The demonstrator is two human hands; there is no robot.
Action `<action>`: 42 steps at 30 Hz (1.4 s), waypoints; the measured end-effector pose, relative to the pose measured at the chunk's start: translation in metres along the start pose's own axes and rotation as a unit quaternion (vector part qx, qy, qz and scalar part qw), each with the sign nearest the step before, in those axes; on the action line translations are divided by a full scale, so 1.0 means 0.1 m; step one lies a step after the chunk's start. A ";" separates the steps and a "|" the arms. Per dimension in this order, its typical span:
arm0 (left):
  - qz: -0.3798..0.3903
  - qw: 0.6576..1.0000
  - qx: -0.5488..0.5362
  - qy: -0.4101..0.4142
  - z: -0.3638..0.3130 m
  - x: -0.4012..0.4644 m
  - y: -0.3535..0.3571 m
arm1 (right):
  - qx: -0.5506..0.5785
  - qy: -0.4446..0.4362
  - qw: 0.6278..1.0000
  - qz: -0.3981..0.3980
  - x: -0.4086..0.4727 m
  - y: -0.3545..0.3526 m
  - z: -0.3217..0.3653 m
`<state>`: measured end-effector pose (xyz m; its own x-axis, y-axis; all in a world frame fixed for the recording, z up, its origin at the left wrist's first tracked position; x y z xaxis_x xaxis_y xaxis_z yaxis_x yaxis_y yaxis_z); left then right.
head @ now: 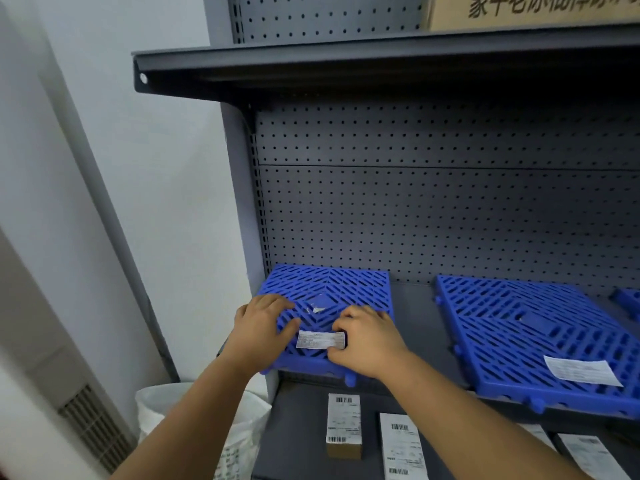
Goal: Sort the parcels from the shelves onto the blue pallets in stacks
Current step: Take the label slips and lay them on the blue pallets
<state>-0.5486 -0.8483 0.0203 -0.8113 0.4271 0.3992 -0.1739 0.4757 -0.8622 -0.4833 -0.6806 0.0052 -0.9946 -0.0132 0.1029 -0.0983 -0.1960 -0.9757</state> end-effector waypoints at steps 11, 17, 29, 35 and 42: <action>0.019 0.998 -0.021 0.051 -0.47 0.06 0.09 | 0.019 0.011 0.996 -0.090 -0.35 -0.39 -0.35; 0.047 0.991 -0.006 0.128 -1.13 0.06 0.26 | -0.013 0.044 0.990 -0.136 -0.76 -0.61 -0.83; 0.099 0.974 0.000 0.203 -2.94 -0.10 0.70 | -0.011 0.105 0.981 -0.164 -1.99 -1.03 -2.00; 0.103 0.965 -0.024 0.239 -4.21 -0.26 1.00 | -0.003 0.151 0.971 -0.186 -2.94 -1.42 -2.93; 0.115 0.961 -0.045 0.249 -5.48 -0.50 1.28 | -0.008 0.188 0.963 -0.193 -3.81 -1.75 -3.85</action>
<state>-0.2250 -0.3875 0.0609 -0.4511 0.8329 0.3207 0.0441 0.3797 -0.9241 -0.0994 -0.2635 0.0622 -0.8252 0.4144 0.3838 -0.4604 -0.0996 -0.8821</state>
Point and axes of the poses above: each hand's wrist, its own x-axis towards the middle knuckle, its own y-axis out of the palm, z = x × y, the point moved 8 cm from there along x, towards the middle knuckle, and after that the axes turned 1 degree about x, right-handed, at the moved point
